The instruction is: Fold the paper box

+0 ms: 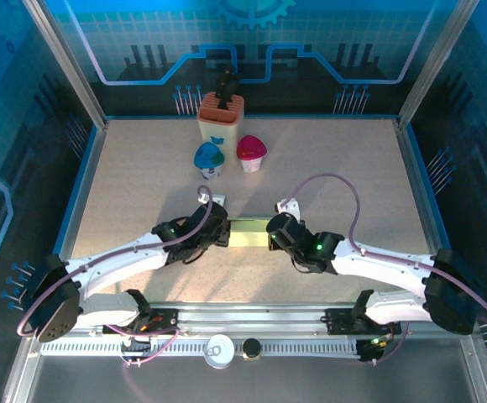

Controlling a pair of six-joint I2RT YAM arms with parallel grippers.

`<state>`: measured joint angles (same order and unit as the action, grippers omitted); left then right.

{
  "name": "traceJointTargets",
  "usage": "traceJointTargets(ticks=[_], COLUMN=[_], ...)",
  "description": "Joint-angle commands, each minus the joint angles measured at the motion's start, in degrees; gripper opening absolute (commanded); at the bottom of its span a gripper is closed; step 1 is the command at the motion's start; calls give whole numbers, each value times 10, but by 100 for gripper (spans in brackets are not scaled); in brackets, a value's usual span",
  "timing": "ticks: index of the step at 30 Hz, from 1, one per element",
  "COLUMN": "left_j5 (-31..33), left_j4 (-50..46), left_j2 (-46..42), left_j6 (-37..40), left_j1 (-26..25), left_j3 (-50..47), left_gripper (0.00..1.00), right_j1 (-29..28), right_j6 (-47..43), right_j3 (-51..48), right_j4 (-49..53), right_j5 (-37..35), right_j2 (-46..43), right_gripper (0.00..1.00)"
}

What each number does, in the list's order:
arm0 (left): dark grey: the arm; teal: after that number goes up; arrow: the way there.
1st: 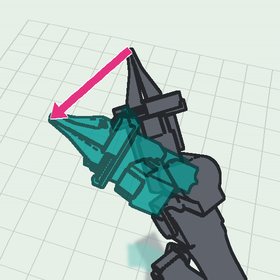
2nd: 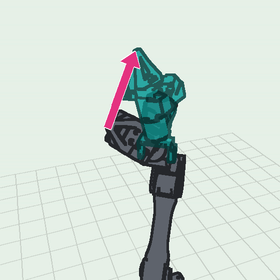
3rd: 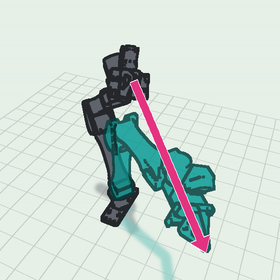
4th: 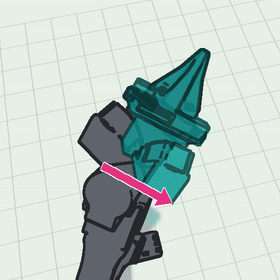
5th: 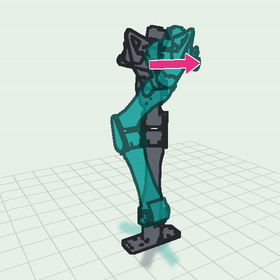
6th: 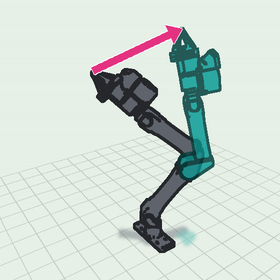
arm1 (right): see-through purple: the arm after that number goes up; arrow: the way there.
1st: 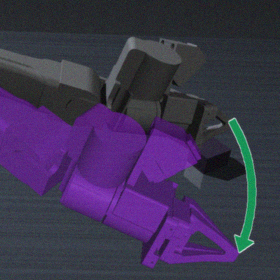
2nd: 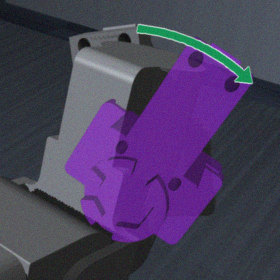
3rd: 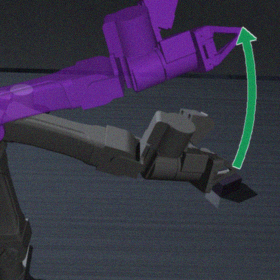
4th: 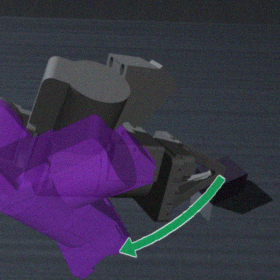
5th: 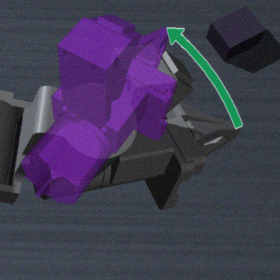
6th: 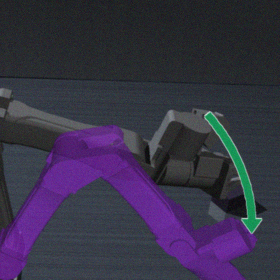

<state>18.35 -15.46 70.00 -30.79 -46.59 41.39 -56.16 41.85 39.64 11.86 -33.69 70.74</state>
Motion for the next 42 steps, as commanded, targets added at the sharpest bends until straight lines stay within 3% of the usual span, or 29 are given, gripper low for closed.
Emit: traceJointTargets(ticks=[1,7,12,18,21,27,33,37,42], left_j5=[-3,41,72,91,101,108,116,119,124], left_j4=[-5,-6,-9,-14,-18,-18,-22,-20,-21], left_j2=[3,-1,5,8,6,9,13,16,23], left_j6=[-17,-33,-45,-52,-54,-54,-53,-53,-52], left_j1=[-17,-31,-52,-67,-74,-80,-85,-89,-97], left_j3=[-21,-28,-26,-24,-22,-17,-11,-9,-4], left_gripper=[2,0,0,0,0,0,0,0,0], right_j1=[-13,-12,-2,30,63,120,135,135,136], right_j6=[-4,36,100,183,269,466,599,676,710], right_j3=[-13,6,-9,-35,-67,-160,-172,-204,-202], right_j4=[-7,46,48,50,39,-93,-135,-224,-289], right_j5=[20,76,133,181,210,254,304,323,343], right_j2=[-4,-33,-79,-137,-176,-247,-230,-189,-140], right_gripper=[1,41,57,67,75,83,87,89,94])
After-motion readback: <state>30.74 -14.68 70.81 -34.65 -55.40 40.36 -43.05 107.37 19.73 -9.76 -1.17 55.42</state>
